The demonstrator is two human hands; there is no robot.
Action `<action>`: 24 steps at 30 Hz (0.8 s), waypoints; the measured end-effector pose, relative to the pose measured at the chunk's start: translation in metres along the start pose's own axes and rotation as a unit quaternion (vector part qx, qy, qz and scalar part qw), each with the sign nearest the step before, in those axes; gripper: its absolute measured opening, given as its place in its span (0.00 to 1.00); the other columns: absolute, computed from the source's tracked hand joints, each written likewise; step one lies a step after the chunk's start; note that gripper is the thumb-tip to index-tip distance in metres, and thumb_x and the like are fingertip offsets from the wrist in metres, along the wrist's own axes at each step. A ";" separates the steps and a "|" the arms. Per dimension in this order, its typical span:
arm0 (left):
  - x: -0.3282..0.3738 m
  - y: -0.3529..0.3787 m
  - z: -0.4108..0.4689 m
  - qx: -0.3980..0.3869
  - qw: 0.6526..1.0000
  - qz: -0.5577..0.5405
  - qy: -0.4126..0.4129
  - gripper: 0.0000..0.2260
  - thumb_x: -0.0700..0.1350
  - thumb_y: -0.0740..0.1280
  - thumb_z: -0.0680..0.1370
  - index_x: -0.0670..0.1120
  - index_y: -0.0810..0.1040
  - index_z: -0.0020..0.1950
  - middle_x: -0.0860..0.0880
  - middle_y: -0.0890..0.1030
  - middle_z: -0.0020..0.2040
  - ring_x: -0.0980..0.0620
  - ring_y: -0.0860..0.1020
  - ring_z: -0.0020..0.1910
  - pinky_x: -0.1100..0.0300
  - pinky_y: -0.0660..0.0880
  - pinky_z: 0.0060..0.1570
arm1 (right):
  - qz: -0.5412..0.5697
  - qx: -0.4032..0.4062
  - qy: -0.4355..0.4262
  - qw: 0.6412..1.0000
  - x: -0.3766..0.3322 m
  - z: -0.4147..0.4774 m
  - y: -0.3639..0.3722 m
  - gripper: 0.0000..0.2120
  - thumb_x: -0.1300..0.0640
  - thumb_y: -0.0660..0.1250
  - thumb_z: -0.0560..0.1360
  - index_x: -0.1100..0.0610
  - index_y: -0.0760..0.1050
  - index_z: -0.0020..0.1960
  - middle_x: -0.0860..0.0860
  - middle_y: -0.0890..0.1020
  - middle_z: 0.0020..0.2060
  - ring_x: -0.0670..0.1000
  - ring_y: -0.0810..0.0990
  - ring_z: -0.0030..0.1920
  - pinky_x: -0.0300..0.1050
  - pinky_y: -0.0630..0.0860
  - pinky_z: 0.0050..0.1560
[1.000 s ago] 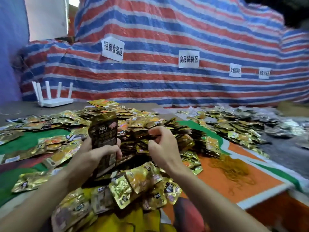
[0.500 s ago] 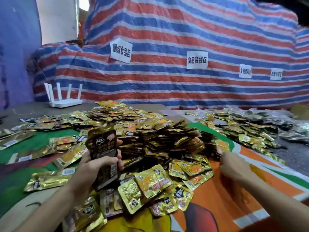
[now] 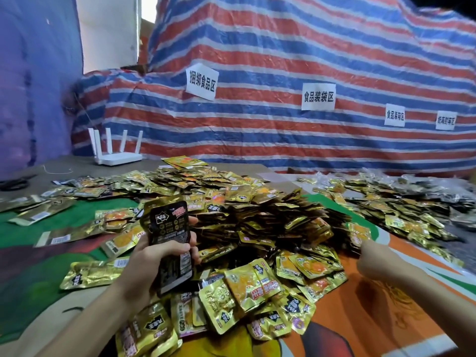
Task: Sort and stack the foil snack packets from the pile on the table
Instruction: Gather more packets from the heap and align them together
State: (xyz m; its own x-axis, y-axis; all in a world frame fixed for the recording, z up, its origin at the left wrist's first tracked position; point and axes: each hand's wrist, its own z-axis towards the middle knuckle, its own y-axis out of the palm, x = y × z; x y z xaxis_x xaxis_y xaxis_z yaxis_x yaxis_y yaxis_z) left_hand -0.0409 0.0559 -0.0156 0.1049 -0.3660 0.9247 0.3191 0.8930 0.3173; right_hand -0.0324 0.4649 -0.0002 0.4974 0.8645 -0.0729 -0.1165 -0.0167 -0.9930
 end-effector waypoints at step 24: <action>-0.003 -0.021 0.009 0.008 0.981 -0.191 -0.032 0.22 0.39 0.71 0.63 0.44 0.83 0.57 0.42 0.82 0.62 0.44 0.82 0.39 0.47 0.81 0.44 | 0.504 0.020 -0.353 0.788 -0.167 -0.088 -0.034 0.09 0.63 0.72 0.75 0.53 0.74 0.49 0.51 0.83 0.42 0.47 0.82 0.44 0.44 0.81 0.48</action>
State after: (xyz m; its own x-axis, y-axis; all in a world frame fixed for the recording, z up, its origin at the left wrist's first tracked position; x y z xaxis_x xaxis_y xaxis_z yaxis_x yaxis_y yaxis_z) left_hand -0.0558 0.0407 -0.0230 -0.0802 -0.6581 0.7487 0.3091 0.6977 0.6463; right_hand -0.0363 0.2768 0.0381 -0.4653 0.4874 -0.7389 -0.1809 -0.8695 -0.4596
